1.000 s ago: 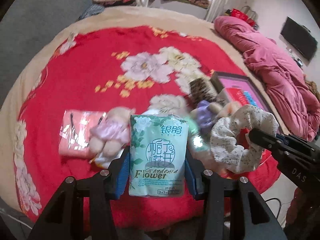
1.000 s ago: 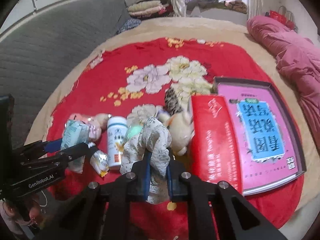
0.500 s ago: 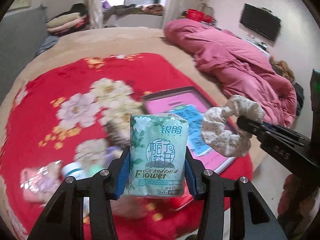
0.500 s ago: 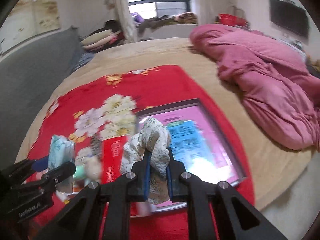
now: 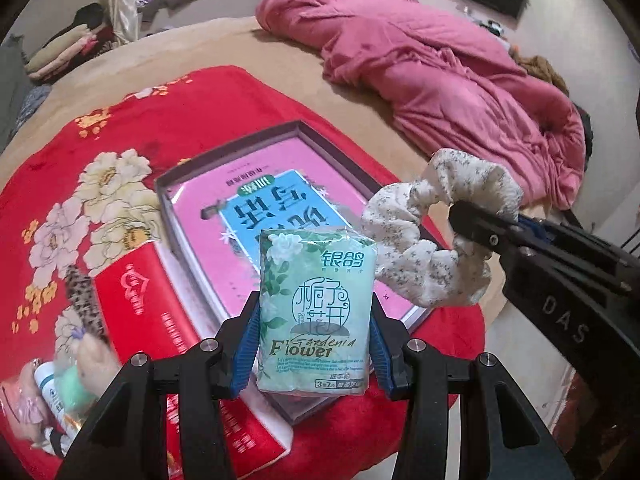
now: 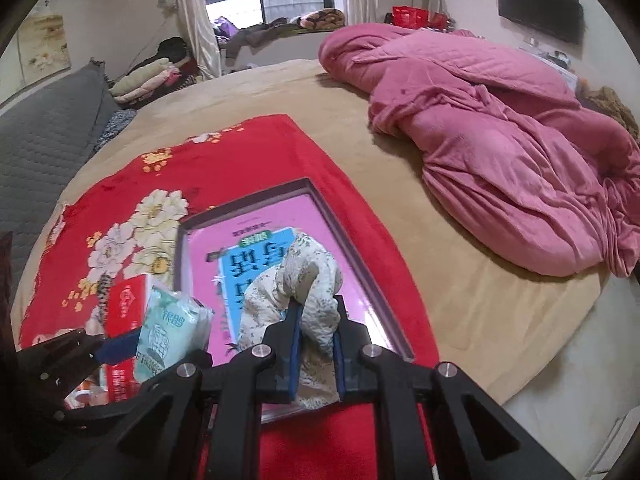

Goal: Organize soft objects
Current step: 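Carry the tissue pack into the pink box and open the left tool while the right tool carries the scrunchie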

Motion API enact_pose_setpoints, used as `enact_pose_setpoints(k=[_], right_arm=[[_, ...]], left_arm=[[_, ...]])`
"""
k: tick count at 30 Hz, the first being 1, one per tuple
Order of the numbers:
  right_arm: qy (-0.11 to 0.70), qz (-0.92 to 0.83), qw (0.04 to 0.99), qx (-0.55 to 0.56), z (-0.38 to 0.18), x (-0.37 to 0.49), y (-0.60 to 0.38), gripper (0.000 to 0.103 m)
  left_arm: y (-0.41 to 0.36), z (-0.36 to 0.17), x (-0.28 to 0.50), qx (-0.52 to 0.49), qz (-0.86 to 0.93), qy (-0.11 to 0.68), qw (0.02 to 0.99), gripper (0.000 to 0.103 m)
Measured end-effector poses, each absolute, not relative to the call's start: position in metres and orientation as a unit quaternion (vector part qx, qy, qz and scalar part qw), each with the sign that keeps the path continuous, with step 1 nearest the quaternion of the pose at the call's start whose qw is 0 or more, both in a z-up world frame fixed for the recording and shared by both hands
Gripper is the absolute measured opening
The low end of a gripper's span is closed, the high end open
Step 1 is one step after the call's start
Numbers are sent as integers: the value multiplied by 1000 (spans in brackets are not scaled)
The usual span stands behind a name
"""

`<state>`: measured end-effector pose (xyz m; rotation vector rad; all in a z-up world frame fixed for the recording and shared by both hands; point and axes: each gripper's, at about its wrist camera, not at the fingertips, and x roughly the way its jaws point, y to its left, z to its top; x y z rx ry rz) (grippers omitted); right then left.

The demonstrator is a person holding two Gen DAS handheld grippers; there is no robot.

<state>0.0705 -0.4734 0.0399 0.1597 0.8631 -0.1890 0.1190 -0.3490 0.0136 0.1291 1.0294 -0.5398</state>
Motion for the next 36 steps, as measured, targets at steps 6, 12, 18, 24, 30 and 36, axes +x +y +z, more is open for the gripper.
enact_pose_setpoints(k=[6, 12, 18, 24, 30, 36], right_arm=[[425, -95, 896, 81, 28, 74, -484, 13], [445, -105, 885, 89, 8, 85, -494, 13], [484, -107, 865, 75, -19, 97, -490, 14], [504, -114, 853, 76, -37, 98, -492, 14], [505, -122, 852, 73, -34, 97, -495, 18], [506, -122, 851, 70, -32, 100, -499, 27]], left_arm=[[-355, -4, 131, 52, -255, 509, 820, 50], [-360, -20, 139, 59, -246, 528, 811, 50], [-364, -32, 138, 71, -240, 540, 803, 51], [-364, -36, 137, 78, -240, 545, 800, 51], [-368, -40, 137, 84, -238, 549, 797, 55], [-368, -40, 139, 83, -239, 547, 798, 63]])
